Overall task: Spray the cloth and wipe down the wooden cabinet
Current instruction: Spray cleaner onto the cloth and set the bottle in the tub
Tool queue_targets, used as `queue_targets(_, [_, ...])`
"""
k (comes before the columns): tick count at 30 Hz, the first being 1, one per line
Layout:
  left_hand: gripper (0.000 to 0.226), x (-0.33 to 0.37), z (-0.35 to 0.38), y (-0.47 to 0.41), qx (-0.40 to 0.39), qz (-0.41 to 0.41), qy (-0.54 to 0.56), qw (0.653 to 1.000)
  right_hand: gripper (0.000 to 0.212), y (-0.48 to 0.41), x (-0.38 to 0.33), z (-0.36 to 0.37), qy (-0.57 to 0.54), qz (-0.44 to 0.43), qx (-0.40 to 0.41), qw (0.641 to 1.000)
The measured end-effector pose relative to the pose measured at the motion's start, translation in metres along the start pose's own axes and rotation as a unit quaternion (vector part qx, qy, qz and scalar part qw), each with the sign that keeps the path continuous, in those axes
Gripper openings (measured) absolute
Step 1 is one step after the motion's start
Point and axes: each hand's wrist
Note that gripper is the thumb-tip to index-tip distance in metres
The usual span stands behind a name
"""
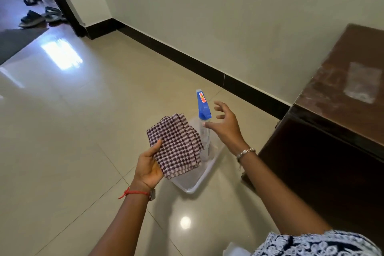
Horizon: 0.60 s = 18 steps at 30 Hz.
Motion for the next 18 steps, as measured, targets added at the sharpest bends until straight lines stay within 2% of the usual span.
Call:
queue_targets(3, [0.065, 0.005, 0.003, -0.004, 0.009, 0.01, -0.009, 1.0, 0.081, -0.018, -0.005, 0.006, -0.009, 0.015, -0.09, 0.996])
queue_targets(4, [0.066, 0.007, 0.004, -0.006, 0.013, 0.014, -0.011, 1.0, 0.08, -0.021, -0.006, 0.008, -0.012, 0.012, -0.111, 0.994])
queue_targets(6, [0.075, 0.009, 0.004, -0.009, 0.023, 0.023, -0.007, 0.999, 0.065, -0.022, -0.005, 0.014, -0.004, -0.016, -0.131, 0.991])
queue_targets(8, [0.089, 0.01, 0.003, -0.011, 0.032, 0.032, -0.003, 0.999, 0.048, -0.019, -0.004, 0.019, 0.0, -0.042, -0.114, 0.993])
queue_targets(10, [0.09, 0.009, 0.003, -0.011, 0.039, 0.039, -0.001, 0.998, 0.041, -0.015, -0.005, 0.021, -0.014, -0.056, -0.08, 0.995])
queue_targets(14, [0.045, 0.008, 0.005, -0.01, 0.063, 0.057, -0.015, 0.996, 0.028, -0.004, -0.024, 0.012, -0.034, -0.108, -0.016, 0.993])
queue_targets(18, [0.045, 0.006, 0.007, -0.01, 0.063, 0.054, -0.005, 0.997, 0.026, 0.011, -0.067, -0.01, -0.069, -0.169, 0.062, 0.981])
Point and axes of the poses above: each hand's wrist, its own y-axis away from the middle knuckle, its own z-axis out of the palm, x = y × z, and after that the axes turned 4 degrees about x, right-handed
